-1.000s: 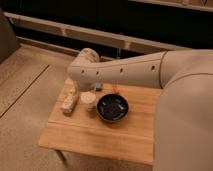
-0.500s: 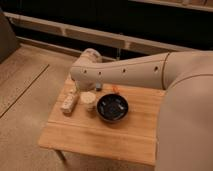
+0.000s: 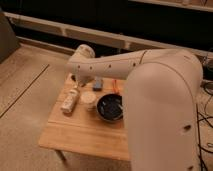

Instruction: Place the eraser on the white sponge

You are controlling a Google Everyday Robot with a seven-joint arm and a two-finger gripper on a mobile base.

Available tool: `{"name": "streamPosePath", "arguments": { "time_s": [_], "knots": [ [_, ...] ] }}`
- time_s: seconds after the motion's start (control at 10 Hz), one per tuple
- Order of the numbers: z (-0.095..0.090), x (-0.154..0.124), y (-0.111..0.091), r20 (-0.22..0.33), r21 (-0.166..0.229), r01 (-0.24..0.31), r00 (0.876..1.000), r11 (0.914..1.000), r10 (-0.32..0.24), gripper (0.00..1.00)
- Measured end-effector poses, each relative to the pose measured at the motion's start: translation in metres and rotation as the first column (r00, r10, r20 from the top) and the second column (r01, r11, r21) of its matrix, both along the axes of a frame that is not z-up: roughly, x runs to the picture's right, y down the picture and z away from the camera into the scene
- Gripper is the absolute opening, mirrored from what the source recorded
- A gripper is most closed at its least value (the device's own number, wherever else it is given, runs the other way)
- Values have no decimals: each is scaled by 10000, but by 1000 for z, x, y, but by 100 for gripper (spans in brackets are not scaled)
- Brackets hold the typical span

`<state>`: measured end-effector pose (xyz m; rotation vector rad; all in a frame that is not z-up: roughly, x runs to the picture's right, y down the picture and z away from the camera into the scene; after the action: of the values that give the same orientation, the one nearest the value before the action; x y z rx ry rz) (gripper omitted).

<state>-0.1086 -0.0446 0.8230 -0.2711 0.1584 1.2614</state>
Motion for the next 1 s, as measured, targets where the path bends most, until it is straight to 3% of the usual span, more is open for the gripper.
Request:
{"name": "streamPosePath", "arguments": {
  "time_s": [0.2,0.4,0.6,1.0],
  "knots": [
    [21,-8,-18,343,196,539,9979,9984,-545,65],
    [41,-21,-29,1167,205,765,9901,9969,-784,65],
    [60,-25,-39,1679,39,638,9838,9980,-636,65],
    [67,-24,-42,1814,-44,561,9819,9984,-544,65]
  ]
}}
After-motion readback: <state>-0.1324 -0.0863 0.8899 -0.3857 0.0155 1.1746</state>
